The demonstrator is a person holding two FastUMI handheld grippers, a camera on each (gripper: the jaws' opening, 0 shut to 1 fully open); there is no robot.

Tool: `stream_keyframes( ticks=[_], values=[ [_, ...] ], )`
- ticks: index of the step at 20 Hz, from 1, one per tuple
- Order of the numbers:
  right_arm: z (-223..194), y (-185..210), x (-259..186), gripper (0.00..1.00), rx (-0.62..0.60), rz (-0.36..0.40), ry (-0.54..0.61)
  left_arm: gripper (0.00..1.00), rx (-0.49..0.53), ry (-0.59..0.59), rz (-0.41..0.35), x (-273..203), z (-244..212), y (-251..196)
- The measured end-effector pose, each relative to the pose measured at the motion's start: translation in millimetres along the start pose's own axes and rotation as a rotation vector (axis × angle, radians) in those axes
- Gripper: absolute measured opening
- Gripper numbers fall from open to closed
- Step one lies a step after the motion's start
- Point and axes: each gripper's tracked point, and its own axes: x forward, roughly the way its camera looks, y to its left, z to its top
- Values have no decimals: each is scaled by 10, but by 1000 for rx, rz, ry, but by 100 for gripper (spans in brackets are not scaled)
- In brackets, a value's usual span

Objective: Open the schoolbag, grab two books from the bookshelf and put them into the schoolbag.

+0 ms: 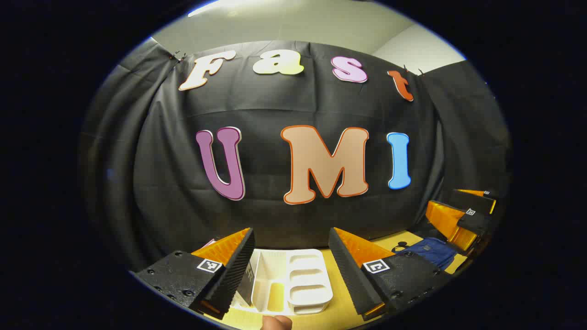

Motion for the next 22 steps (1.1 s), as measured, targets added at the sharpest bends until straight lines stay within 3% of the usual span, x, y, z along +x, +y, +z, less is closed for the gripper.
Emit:
stream_keyframes(
  ticks=[6,8,10,22],
  values=[
    [18,13,23,100,2,18,-11,95,33,-6,18,22,25,4],
    [26,30,20,96,-1,26,-14,94,34,-4,21,28,26,9],
    [42,43,40,100,1,31,-17,95,37,0,23,34,10,10],
    [70,32,90,99,-12,32,-33,94,42,5,35,73,4,23]
  ],
)
